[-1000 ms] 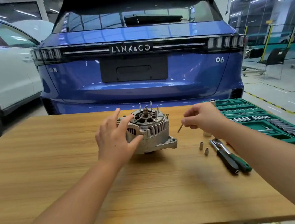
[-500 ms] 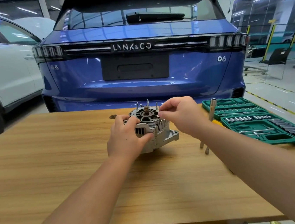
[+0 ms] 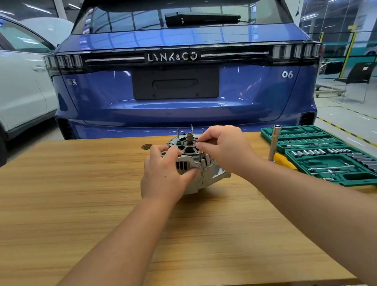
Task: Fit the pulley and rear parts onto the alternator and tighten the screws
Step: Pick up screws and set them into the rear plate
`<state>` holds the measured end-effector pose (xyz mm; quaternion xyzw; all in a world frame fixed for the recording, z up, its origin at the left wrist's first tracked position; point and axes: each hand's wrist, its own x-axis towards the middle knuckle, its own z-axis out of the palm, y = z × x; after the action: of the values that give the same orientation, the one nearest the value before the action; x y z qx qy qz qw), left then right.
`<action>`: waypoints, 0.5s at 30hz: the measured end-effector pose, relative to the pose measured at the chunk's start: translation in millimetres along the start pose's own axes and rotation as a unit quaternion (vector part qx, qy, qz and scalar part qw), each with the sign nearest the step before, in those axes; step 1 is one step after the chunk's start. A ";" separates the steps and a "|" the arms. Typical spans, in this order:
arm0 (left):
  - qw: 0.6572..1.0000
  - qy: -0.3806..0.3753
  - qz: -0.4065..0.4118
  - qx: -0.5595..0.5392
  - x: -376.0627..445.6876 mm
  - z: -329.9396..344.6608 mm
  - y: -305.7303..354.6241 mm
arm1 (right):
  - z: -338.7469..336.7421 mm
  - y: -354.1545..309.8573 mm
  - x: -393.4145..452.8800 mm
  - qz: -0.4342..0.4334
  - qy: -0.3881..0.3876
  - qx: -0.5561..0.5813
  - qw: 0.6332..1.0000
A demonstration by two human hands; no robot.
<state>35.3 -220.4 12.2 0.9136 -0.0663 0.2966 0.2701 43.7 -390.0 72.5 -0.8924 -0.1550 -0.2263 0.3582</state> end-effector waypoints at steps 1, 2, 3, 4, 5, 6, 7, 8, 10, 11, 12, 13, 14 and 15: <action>1.000 0.000 0.001 -0.001 -0.3 0.1 0.0 | 0.3 -0.6 -0.1 -0.007 -0.006 -0.013 1.000; 1.000 0.001 0.002 -0.002 -0.3 0.2 0.0 | 1.0 -1.3 -0.6 -0.019 -0.017 -0.036 0.999; 1.000 0.001 0.002 -0.002 -0.3 0.1 -0.1 | 2.2 -1.8 -1.7 -0.034 -0.030 -0.061 0.997; 1.000 0.001 0.001 -0.002 -0.2 -0.2 -0.1 | 3.3 -1.8 -3.3 -0.047 -0.040 -0.079 0.995; 1.000 0.000 0.001 -0.002 -0.2 -0.4 -0.1 | 4.3 -1.5 -5.5 -0.058 -0.049 -0.089 0.993; 1.000 -0.001 0.001 -0.001 -0.2 -0.5 -0.1 | 5.3 -0.6 -8.2 -0.069 -0.059 -0.095 0.991; 1.000 0.000 0.001 0.000 -0.2 -0.6 -0.1 | 6.1 0.8 -11.3 -0.082 -0.067 -0.099 0.990; 1.000 0.001 0.000 0.001 -0.6 -0.7 0.0 | 6.5 3.2 -14.5 -0.089 -0.070 -0.096 0.989; 1.000 0.005 0.001 0.002 -0.9 -0.4 0.1 | 5.7 8.9 -20.0 -0.087 -0.070 -0.084 0.990; 1.000 0.007 0.002 0.003 -1.1 0.0 0.3 | 5.0 11.3 -21.9 -0.076 -0.073 -0.078 0.991; 1.000 0.008 0.002 0.004 -1.2 0.5 0.7 | 4.7 13.2 -23.2 -0.060 -0.076 -0.068 0.993; 1.000 0.008 0.001 0.006 -1.3 1.1 0.9 | 4.8 14.1 -24.1 -0.042 -0.077 -0.054 0.995; 1.000 0.007 0.000 0.009 -1.4 1.7 1.0 | 5.0 14.2 -25.0 -0.027 -0.077 -0.039 0.996; 1.000 0.007 0.000 0.011 -1.5 2.3 0.9 | 5.3 13.6 -26.0 -0.018 -0.077 -0.029 0.996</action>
<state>35.0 -222.4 10.1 0.9144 -0.0608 0.3038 0.2607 29.1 -398.7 48.0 -0.9141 -0.1921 -0.1676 0.3153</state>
